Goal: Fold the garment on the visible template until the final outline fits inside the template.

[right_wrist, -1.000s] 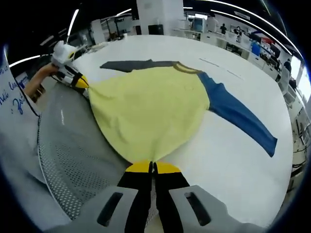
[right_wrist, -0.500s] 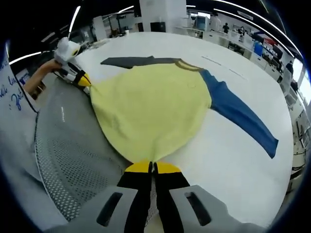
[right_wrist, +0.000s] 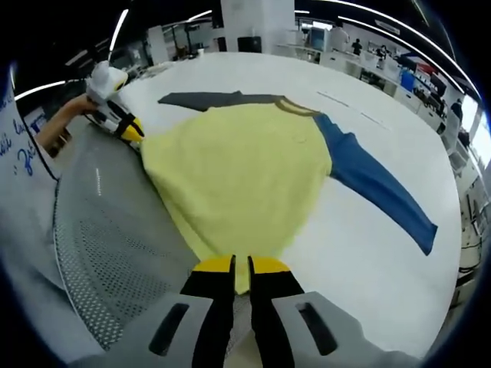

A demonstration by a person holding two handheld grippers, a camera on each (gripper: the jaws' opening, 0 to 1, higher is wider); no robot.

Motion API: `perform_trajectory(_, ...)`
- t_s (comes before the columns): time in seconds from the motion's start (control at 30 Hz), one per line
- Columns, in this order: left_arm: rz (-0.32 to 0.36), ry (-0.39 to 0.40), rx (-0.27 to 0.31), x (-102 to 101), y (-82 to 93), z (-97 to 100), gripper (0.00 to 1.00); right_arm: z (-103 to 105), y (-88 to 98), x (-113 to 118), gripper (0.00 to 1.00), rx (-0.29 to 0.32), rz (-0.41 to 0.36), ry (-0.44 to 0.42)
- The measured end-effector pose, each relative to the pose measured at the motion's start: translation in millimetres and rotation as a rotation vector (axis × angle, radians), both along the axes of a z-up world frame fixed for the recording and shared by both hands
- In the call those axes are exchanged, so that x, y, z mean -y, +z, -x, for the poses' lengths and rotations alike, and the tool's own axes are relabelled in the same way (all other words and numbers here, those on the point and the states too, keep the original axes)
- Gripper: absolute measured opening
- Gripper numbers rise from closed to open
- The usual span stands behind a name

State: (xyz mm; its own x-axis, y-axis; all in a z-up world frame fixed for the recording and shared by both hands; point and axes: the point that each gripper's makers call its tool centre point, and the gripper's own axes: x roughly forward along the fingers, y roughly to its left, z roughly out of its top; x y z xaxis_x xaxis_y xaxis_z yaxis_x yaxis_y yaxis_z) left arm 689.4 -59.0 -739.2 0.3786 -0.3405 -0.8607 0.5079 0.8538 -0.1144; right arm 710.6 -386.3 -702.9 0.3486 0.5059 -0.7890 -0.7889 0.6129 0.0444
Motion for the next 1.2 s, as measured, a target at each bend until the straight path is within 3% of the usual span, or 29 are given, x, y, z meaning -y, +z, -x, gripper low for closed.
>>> perform_trajectory(0.33,-0.011,-0.009,0.005,-4.2,8.9,-0.5,0.12,-8.6,6.5,-3.5,0.09,0.025,-0.011,0.005)
perform_trajectory(0.83,-0.019,-0.033,0.089,-3.2,34.0,-25.1,0.19,-25.2,22.6,-12.6,0.13,0.085,-0.025,0.031)
perform_trajectory(1.03,0.038,-0.041,0.153,3.5,53.7,-39.9,0.22,-32.3,29.5,-16.8,0.16,0.115,-0.031,0.040)
perform_trajectory(1.2,0.031,-0.063,0.189,6.3,65.6,-50.2,0.25,-41.4,40.5,-19.0,0.18,0.156,-0.040,0.043)
